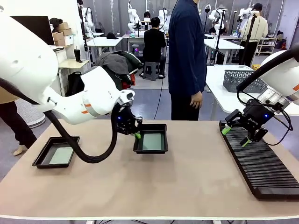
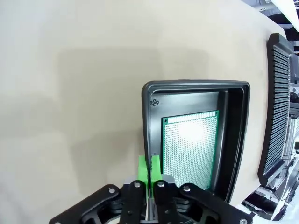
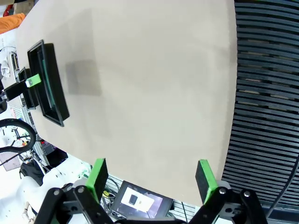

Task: Inspect and transfer BCBs to ESD trays.
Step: Pick up the ESD tray and place it on the left side of the table.

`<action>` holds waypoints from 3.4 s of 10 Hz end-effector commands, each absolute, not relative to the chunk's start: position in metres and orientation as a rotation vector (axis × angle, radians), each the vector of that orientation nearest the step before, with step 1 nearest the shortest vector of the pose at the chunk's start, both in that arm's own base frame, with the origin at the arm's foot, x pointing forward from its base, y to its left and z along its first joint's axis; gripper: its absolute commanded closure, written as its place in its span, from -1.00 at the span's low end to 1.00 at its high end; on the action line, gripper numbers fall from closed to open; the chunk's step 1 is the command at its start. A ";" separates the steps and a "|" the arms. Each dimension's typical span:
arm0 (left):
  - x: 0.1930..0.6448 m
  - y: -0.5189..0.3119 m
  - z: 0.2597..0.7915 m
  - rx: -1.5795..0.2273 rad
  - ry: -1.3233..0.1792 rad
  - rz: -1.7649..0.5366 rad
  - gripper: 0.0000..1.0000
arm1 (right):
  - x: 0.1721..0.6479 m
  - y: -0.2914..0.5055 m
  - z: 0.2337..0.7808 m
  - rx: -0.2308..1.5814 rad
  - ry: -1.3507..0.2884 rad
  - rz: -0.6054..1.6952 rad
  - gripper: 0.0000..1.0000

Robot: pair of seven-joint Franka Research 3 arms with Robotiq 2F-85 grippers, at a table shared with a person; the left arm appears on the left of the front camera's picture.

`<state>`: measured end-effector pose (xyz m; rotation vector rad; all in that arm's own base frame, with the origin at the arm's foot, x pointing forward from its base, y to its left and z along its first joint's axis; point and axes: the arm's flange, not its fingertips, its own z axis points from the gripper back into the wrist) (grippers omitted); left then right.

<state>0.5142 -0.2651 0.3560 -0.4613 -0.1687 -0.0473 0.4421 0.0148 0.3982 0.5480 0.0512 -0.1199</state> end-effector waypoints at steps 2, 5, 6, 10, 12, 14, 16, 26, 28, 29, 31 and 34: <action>0.507 -0.210 0.363 -0.451 -0.151 -0.074 0.93 | 0.442 0.016 0.398 0.544 0.038 -0.141 -1.00; 0.505 -0.166 0.361 -0.429 -0.149 -0.072 0.93 | 0.442 0.016 0.398 0.544 0.038 -0.141 -1.00; 0.502 -0.149 0.357 -0.420 -0.141 -0.065 0.93 | 0.442 0.016 0.398 0.544 0.038 -0.141 -1.00; 0.484 -0.097 0.335 -0.419 -0.161 -0.028 0.93 | 0.442 0.016 0.398 0.544 0.038 -0.141 -1.00; 0.474 -0.080 0.326 -0.419 -0.166 -0.011 0.93 | 0.442 0.016 0.398 0.544 0.038 -0.141 -1.00; 0.465 -0.068 0.318 -0.423 -0.178 0.015 0.93 | 0.442 0.016 0.398 0.544 0.038 -0.141 -1.00; 0.460 -0.063 0.313 -0.418 -0.194 0.039 0.93 | 0.442 0.016 0.398 0.544 0.038 -0.141 -1.00; 0.478 -0.081 0.303 -0.337 -0.166 0.054 0.93 | 0.442 0.016 0.398 0.544 0.038 -0.141 -1.00; 0.470 -0.076 0.304 -0.366 -0.174 0.034 0.93 | 0.442 0.016 0.398 0.544 0.038 -0.141 -1.00; 0.470 -0.076 0.304 -0.366 -0.174 0.034 0.93 | 0.442 0.016 0.398 0.544 0.038 -0.141 -1.00; 0.470 -0.076 0.304 -0.366 -0.174 0.034 0.93 | 0.442 0.016 0.398 0.544 0.038 -0.141 -1.00; 0.470 -0.076 0.304 -0.366 -0.174 0.034 0.93 | 0.442 0.016 0.398 0.544 0.038 -0.141 -1.00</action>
